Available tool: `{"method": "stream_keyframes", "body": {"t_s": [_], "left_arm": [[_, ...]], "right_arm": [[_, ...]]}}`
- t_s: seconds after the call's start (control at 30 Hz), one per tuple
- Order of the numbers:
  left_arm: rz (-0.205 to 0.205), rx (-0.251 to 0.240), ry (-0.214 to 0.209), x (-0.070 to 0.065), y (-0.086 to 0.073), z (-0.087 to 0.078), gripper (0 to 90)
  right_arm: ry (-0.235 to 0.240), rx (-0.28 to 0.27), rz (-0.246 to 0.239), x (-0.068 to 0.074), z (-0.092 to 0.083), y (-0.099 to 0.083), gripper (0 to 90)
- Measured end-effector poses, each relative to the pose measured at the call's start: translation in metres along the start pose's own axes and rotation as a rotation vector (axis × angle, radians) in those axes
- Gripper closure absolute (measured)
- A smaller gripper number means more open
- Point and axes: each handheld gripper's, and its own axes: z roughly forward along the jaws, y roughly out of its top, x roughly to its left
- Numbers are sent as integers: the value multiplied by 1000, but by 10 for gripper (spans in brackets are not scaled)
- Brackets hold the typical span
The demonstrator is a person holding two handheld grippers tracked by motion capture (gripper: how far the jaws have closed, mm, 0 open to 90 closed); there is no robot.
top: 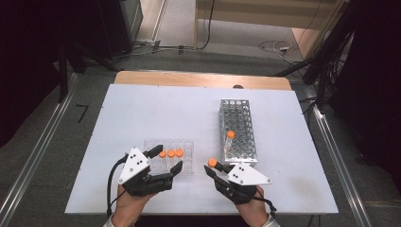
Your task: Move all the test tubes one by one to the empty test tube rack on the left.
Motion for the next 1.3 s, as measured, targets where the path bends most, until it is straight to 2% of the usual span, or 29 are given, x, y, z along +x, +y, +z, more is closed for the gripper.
{"method": "stream_keyframes", "body": {"t_s": [0.27, 0.47, 0.6, 0.83, 0.97, 1.3], "left_arm": [[20, 16, -34, -10, -2, 4, 209], [42, 21, -81, -20, -5, 9, 224], [53, 18, -130, -25, -6, 10, 284], [79, 27, -173, -34, -8, 14, 405], [97, 33, -183, -38, -9, 16, 476], [131, 38, -184, -44, -13, 20, 573]], "right_arm": [[27, 20, -12, 9, 8, -2, 715], [43, 30, -19, 14, 13, -4, 715], [53, 34, -22, 16, 15, -4, 715], [80, 38, -23, 24, 18, -4, 715], [91, 40, -19, 26, 19, -4, 715], [121, 39, -8, 29, 21, -3, 715]]}}
